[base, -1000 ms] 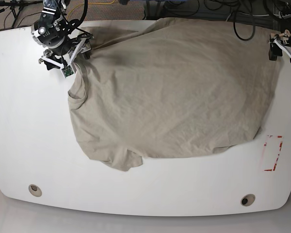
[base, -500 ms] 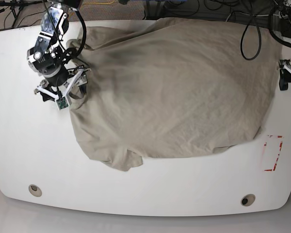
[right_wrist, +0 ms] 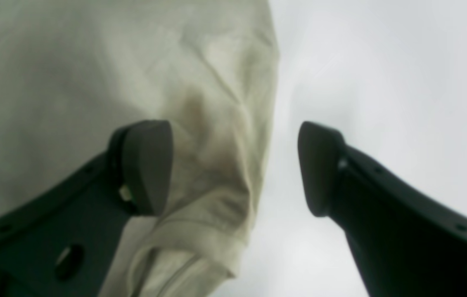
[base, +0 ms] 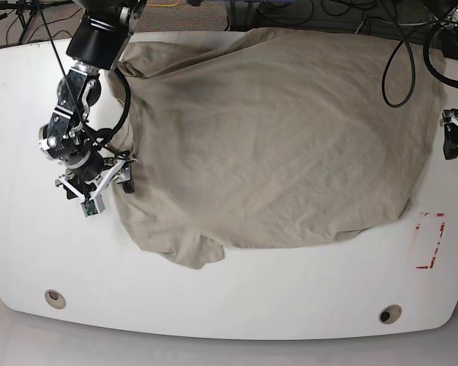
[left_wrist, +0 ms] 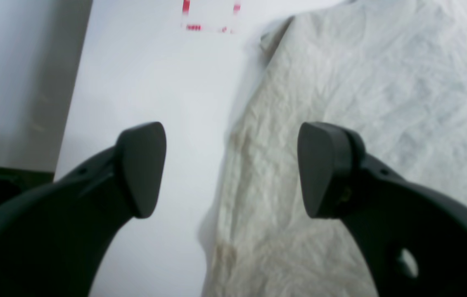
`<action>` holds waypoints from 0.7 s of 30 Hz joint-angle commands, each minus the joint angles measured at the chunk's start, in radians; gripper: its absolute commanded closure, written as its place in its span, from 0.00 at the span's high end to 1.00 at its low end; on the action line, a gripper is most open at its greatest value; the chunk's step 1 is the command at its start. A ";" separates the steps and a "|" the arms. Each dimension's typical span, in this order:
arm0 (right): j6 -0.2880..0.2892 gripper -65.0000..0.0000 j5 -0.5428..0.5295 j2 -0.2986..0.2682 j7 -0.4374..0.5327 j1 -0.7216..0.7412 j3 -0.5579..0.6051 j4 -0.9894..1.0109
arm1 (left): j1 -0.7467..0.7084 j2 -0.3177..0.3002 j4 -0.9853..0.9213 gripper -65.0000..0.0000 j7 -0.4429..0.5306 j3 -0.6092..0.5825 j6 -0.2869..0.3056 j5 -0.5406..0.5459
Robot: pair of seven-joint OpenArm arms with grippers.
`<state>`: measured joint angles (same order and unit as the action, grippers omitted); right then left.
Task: Fold the T-shirt properly
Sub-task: 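Release the fabric with the right gripper and regrasp the shirt edge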
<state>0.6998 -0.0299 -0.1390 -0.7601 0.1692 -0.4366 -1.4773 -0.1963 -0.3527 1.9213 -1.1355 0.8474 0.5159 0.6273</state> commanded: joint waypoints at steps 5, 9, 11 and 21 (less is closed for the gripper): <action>-0.002 0.69 -0.008 -0.046 0.109 0.083 0.002 0.185 | 0.004 -0.022 0.016 0.72 0.021 0.006 -0.001 0.009; -0.002 0.69 -0.008 -0.067 0.170 0.088 0.006 0.277 | 0.002 -0.039 0.014 0.72 0.021 0.006 -0.001 0.009; -0.002 0.69 -0.008 -0.070 0.192 0.089 0.006 0.312 | 0.005 -0.041 0.014 0.72 0.021 0.006 -0.001 0.009; -0.002 0.68 -0.008 -0.070 0.267 0.100 0.006 0.425 | 0.016 -0.045 0.013 0.72 0.025 0.003 -0.003 0.009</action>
<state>0.6968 -0.0357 -0.2050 -0.4755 0.2619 -0.4313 -1.0492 -0.1963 -0.3752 1.9213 -1.1336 0.8463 0.5163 0.6262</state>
